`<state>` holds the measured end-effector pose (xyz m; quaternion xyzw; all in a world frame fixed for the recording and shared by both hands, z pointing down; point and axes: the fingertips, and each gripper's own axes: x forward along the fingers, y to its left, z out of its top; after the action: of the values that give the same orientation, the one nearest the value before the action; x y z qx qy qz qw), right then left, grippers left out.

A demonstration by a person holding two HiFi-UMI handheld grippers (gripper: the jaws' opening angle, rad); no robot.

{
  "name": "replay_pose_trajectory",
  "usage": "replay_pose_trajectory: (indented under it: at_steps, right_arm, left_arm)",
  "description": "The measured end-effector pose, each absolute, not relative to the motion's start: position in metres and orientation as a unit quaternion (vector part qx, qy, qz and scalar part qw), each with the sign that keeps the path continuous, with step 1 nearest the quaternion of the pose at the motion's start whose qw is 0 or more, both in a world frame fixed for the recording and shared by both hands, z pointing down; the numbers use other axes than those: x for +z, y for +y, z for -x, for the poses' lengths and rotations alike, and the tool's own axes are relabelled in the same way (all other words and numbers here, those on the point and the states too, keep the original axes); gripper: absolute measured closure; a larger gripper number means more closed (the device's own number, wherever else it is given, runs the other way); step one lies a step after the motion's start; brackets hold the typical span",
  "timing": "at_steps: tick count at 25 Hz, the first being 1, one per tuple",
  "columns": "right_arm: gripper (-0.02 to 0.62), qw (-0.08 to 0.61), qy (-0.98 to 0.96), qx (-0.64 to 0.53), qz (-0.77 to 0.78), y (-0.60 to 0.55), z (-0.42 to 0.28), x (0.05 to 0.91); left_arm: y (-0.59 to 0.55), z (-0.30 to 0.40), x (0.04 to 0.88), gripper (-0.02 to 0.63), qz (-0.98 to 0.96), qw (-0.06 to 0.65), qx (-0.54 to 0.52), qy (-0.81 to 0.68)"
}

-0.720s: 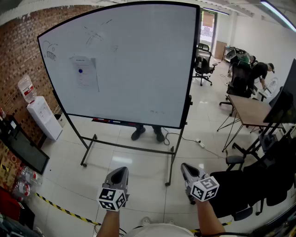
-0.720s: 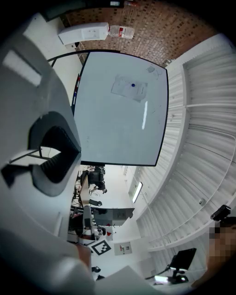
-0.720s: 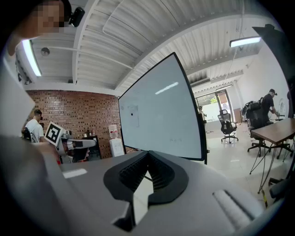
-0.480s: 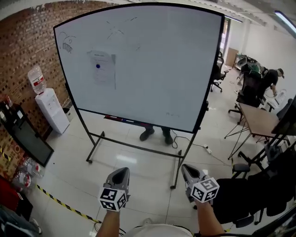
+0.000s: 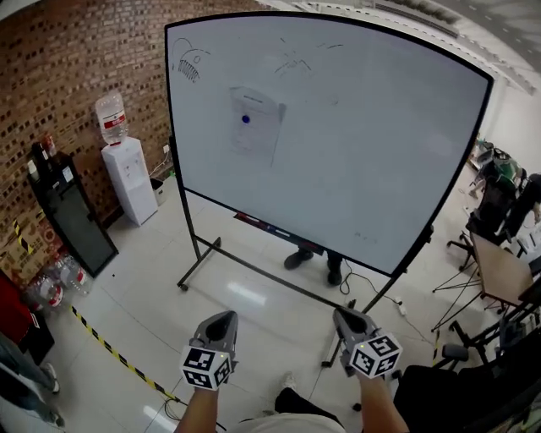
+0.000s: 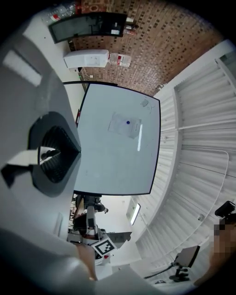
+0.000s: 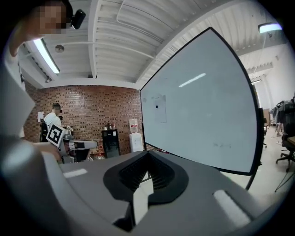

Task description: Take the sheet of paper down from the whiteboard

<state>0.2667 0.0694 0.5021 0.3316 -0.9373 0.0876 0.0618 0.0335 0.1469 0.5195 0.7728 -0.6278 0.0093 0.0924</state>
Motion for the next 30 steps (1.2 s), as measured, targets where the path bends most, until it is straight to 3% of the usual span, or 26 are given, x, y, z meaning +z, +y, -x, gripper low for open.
replay_pose_trajectory:
  at_steps: [8, 17, 30]
  right_arm:
    - [0.589, 0.061, -0.958, 0.09, -0.265, -0.008, -0.19, 0.511]
    - [0.589, 0.042, -0.971, 0.078, -0.223, -0.158, -0.146, 0.497]
    - [0.589, 0.039, -0.977, 0.072, -0.195, -0.227, -0.059, 0.5]
  left_arm:
    - [0.096, 0.022, 0.524, 0.604, -0.735, 0.095, 0.01, -0.672]
    - [-0.04, 0.057, 0.508, 0.603, -0.706, 0.08, 0.014, -0.704]
    - [-0.115, 0.117, 0.491, 0.603, -0.701, 0.072, 0.01, -0.709]
